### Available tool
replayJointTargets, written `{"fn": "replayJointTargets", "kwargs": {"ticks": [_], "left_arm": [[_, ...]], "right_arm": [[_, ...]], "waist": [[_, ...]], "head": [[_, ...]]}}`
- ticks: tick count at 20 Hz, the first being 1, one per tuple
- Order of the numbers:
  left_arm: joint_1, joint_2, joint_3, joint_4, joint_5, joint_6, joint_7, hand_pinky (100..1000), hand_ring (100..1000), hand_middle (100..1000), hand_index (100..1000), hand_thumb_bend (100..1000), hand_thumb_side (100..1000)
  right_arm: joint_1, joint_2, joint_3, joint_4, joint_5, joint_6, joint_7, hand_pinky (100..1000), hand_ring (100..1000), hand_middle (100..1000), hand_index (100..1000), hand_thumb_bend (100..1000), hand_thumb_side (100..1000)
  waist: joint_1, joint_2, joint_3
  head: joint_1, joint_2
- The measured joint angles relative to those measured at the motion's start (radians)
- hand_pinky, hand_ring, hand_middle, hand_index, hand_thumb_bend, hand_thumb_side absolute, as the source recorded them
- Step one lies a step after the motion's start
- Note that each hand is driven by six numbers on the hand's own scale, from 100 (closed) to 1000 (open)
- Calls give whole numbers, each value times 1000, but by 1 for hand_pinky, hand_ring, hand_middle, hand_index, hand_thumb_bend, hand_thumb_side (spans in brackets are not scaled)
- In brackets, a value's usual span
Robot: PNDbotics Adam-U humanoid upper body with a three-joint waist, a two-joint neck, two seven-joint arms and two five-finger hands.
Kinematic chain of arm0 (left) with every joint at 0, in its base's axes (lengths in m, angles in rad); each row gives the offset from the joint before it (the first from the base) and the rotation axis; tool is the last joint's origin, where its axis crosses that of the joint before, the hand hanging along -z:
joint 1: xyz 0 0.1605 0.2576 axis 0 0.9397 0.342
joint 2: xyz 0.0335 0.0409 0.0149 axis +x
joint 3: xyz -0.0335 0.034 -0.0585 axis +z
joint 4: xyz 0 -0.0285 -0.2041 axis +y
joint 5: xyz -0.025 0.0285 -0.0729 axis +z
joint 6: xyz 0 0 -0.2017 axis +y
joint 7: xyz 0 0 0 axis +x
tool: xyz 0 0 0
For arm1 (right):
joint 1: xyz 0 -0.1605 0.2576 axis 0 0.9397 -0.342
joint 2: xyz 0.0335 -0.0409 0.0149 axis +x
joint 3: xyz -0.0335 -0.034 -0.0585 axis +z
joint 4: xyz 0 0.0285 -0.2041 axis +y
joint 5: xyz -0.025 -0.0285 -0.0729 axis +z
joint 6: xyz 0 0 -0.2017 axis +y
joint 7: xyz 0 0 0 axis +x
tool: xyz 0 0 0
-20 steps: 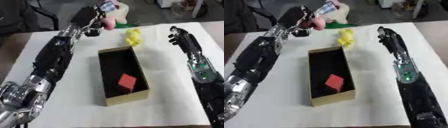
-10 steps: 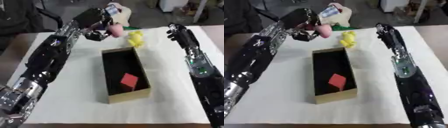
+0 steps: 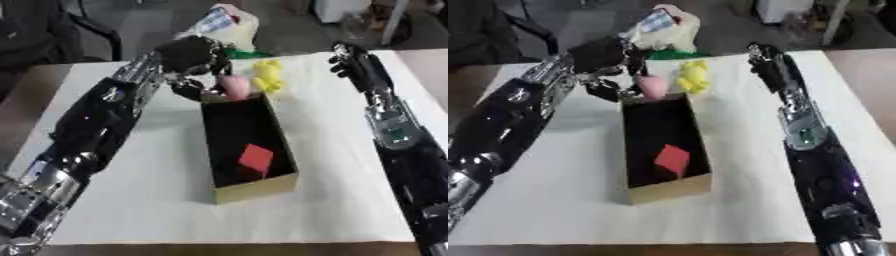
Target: Pick up objects on the table and place them in the box.
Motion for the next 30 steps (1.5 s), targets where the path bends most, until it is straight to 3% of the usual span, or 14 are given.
{"fn": "replayJointTargets", "kwargs": {"ticks": [4,8,10,12,14,22,30], "left_arm": [[12,-61,-8,39,-48,-33,-18,492,449,372,597,116,197],[23,-87,-9,55,-91,-55,-24,547,500,467,713,218,291],[25,-87,-9,56,-104,-60,-25,615,565,543,820,341,451],[25,-86,-8,54,-112,-62,-23,657,614,601,869,424,570],[25,-79,-7,45,-112,-64,-22,685,649,640,892,453,622],[26,30,32,-61,-28,-46,2,687,633,619,869,426,689],[62,118,84,-148,98,12,22,672,603,571,840,326,711]], "right_arm": [[0,0,0,5,0,0,0,718,681,659,870,100,1000],[0,0,0,7,0,1,2,718,681,660,870,100,1000],[0,0,0,10,0,1,2,718,682,660,870,100,1000],[0,0,0,12,0,1,3,718,682,661,871,100,1000],[0,0,0,13,0,1,3,719,683,662,871,100,1000],[-1,-18,7,34,7,8,19,725,689,668,877,100,983],[-37,-69,12,84,93,38,44,744,711,704,933,100,847]], "waist": [[-3,0,0],[-10,0,0],[-10,0,2],[-11,0,5],[-15,0,8],[-24,-10,45],[-42,-7,99]], "head": [[-4,0],[-4,0],[-4,0],[-5,0],[-5,0],[-6,0],[-34,-4]]}}
